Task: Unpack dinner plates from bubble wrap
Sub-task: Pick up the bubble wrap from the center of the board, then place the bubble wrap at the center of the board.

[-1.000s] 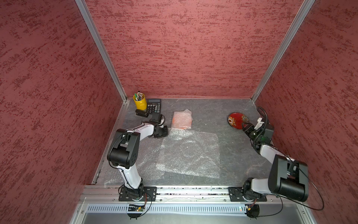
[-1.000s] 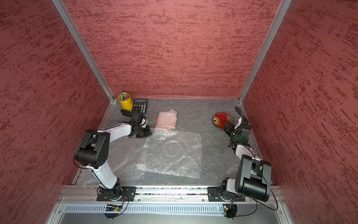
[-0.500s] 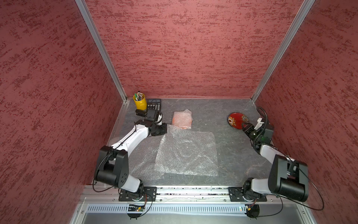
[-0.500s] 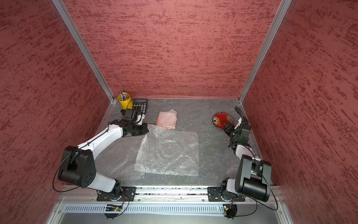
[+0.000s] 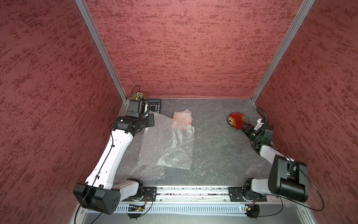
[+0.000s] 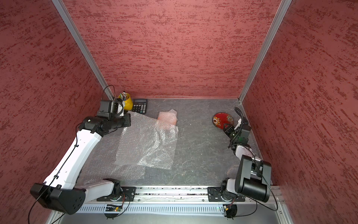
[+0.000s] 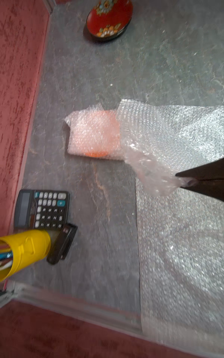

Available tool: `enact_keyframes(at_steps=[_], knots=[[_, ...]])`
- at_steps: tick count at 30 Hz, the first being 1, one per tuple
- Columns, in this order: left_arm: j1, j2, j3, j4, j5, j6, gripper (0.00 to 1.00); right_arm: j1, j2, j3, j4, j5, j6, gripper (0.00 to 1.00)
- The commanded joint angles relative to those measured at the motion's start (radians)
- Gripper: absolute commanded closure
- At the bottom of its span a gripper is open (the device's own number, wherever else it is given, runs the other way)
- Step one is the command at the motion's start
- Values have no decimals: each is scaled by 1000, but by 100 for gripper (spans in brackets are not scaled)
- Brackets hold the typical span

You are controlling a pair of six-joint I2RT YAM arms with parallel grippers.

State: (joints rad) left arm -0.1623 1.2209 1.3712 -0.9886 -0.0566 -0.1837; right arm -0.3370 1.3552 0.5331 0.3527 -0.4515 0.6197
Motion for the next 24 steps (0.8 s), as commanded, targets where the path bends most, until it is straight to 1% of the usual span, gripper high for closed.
enact_keyframes(at_steps=[1,8,11,14,18,24], knots=[[52,-7,49,-94,-99,51,100,4,-24,-7,7,1,-4,50],[167,-12,130,-167,-146,102,100,5,-21,-4,5,3,-6,50],[216,-22,135,-174,-179,123,100,6,-19,-4,5,1,-6,49],[267,-31,112,-149,-182,138,100,6,-17,-4,10,-4,-5,50],[310,-22,61,-99,-211,163,100,16,-9,2,10,-6,-9,50],[359,0,-31,-23,-309,181,100,52,3,33,-6,-8,-35,49]])
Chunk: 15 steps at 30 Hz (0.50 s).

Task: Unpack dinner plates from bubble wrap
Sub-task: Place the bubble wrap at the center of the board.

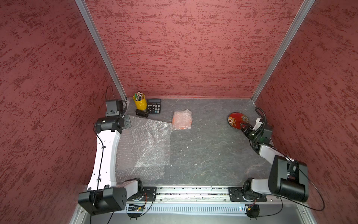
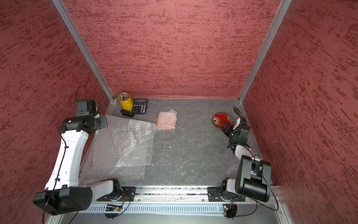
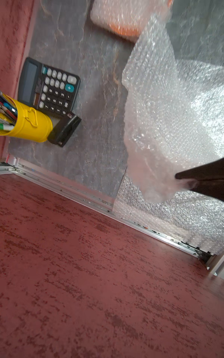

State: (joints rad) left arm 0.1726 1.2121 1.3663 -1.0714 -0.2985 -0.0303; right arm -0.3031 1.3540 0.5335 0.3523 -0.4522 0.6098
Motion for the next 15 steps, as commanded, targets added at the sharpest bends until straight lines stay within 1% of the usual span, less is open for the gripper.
enact_keyframes(at_steps=[1,5,8,9,10,11,12,13,15], knots=[[33,15,-39,71,-80,31,100,26,6,39,-8,-8,-28,49],[73,35,-72,101,-115,28,100,66,30,64,-13,-14,-39,49],[90,48,-81,117,-111,16,100,107,58,85,-13,-12,-45,49],[93,52,-84,124,-100,16,97,120,69,92,-12,-15,-46,49],[95,56,-91,136,-98,15,74,137,82,101,-10,-19,-48,49],[95,60,-93,142,-98,14,61,157,94,112,-8,-24,-51,49],[98,64,-95,146,-98,14,55,173,115,122,-7,-29,-54,49],[105,68,-95,149,-90,8,47,194,139,135,-7,-36,-57,49],[115,75,-87,144,-67,-1,24,238,176,163,2,-50,-59,49]])
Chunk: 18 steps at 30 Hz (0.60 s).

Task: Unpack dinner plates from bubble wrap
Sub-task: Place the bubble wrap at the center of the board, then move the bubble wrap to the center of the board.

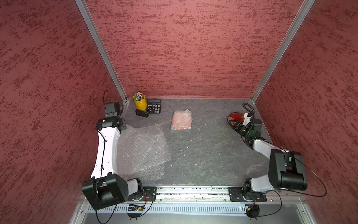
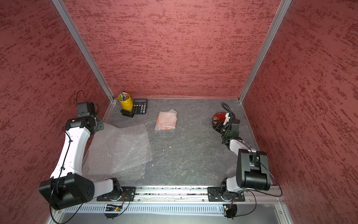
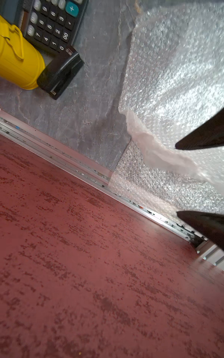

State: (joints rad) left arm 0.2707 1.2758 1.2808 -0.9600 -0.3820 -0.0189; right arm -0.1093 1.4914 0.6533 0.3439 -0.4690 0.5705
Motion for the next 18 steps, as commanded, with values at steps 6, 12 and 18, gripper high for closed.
enact_keyframes(at_steps=[6,12,18], knots=[[22,-15,3,32,93,-26,3,198,184,139,53,-85,-14,49],[-5,-66,-20,43,382,-99,1,331,356,277,77,-123,-5,47],[-163,-53,-87,88,443,-183,1,413,503,410,85,-149,26,45]])
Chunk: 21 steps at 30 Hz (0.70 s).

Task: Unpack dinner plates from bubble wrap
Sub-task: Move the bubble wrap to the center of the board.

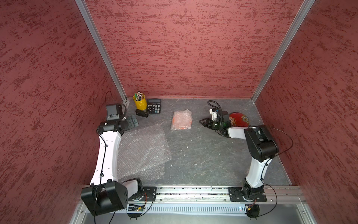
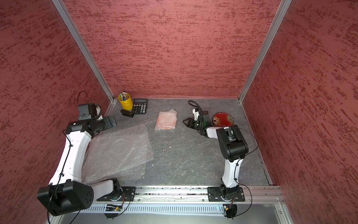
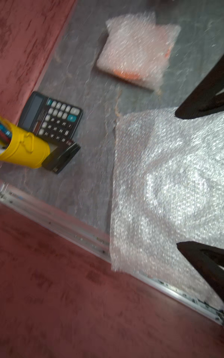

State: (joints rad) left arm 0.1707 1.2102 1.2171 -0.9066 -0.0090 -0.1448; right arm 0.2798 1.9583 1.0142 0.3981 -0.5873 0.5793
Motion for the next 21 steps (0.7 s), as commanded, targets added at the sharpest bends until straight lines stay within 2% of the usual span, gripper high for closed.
enact_keyframes(at_steps=[1,4,8,12,16,21], knots=[[-101,22,-34,43,54,-69,1,33,57,68,30,-29,25,45],[-169,41,-77,82,65,-99,0,56,115,120,27,-29,40,44],[-212,45,-146,151,179,-137,1,71,183,188,16,-32,57,43],[-260,45,-211,198,240,-159,1,74,242,255,-2,-17,70,44],[-274,27,-270,240,292,-177,2,74,307,332,-16,-29,90,45],[-275,10,-305,250,305,-183,3,75,364,396,-22,-46,116,47]])
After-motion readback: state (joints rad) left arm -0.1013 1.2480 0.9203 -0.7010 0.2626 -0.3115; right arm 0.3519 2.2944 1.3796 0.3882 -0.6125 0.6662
